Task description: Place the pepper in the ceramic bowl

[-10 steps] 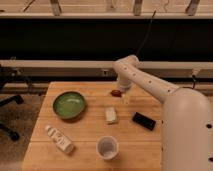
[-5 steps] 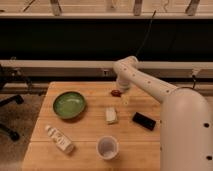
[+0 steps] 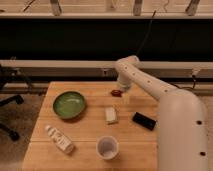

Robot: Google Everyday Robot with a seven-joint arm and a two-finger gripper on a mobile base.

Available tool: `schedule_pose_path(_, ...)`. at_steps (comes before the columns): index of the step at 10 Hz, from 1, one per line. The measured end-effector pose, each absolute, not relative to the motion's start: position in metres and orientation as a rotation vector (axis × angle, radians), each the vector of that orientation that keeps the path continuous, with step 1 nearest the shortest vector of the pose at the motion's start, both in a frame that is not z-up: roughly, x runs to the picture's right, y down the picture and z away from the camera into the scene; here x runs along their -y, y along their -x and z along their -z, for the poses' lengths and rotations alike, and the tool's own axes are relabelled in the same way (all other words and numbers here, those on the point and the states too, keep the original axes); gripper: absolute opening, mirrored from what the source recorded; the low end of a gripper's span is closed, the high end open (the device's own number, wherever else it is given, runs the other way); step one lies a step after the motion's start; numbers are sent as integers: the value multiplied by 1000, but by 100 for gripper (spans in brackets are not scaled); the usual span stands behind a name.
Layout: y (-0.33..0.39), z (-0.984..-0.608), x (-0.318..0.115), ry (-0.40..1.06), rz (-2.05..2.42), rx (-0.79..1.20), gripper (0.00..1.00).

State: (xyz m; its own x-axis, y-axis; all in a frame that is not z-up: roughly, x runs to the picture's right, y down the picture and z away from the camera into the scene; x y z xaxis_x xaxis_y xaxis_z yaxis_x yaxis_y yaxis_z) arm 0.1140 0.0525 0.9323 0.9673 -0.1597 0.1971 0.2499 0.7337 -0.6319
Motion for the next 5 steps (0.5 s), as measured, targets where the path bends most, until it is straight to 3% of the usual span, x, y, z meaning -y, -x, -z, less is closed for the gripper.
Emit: schedule_pose_path(5,-105,-958,-47,733,217,148,80)
